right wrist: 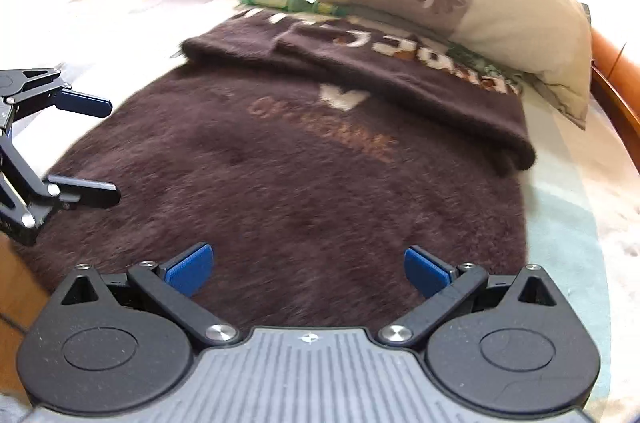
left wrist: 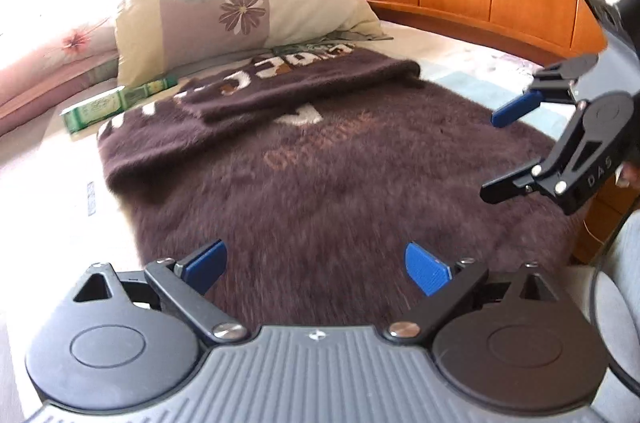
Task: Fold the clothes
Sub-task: 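Move both open grippers down to the side edge of the folded sweater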
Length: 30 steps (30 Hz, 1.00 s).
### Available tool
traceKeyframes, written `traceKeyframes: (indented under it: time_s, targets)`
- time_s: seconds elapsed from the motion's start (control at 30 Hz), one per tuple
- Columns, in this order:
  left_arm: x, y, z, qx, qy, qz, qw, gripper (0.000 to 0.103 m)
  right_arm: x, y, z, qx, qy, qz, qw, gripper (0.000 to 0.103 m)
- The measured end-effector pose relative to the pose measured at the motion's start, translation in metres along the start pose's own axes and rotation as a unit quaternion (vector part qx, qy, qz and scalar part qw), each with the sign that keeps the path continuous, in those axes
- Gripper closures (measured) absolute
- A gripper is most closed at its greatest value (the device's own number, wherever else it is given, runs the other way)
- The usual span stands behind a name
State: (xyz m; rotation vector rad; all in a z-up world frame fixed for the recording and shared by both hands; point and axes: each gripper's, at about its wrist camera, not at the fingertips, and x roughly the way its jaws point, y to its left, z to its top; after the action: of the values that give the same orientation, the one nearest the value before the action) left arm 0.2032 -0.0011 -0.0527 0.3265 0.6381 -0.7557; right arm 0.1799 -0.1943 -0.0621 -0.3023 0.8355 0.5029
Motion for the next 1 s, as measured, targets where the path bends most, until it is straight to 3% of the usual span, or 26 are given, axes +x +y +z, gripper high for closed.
traceKeyframes:
  time_s: [0.17, 0.37, 0.53, 0.7, 0.87, 1.0]
  targets:
    - [-0.025, -0.012, -0.013, 0.018, -0.005, 0.005, 0.9998, 0.007, -0.012, 0.028, -0.004, -0.056, 0.015, -0.005, 0.998, 0.000]
    - [-0.035, -0.029, -0.020, 0.016, 0.014, 0.012, 0.9997, 0.007, -0.023, 0.040, -0.033, -0.102, 0.002, 0.005, 0.995, 0.000]
    - [-0.029, -0.051, -0.027, 0.018, 0.038, 0.013, 0.9990, 0.007, -0.034, 0.055, -0.056, -0.167, -0.036, 0.034, 0.985, 0.000]
    - [-0.020, -0.079, -0.031, 0.065, 0.057, 0.013, 0.9962, 0.007, -0.024, 0.074, -0.067, -0.244, -0.042, 0.035, 0.968, 0.000]
    - [-0.018, -0.090, -0.029, 0.087, 0.058, 0.010, 0.9944, 0.007, -0.008, 0.086, -0.077, -0.303, -0.031, -0.028, 0.952, 0.000]
    - [-0.017, -0.092, -0.024, 0.093, 0.058, 0.006, 0.9940, 0.007, -0.014, 0.085, -0.079, -0.325, -0.051, -0.046, 0.943, 0.000]
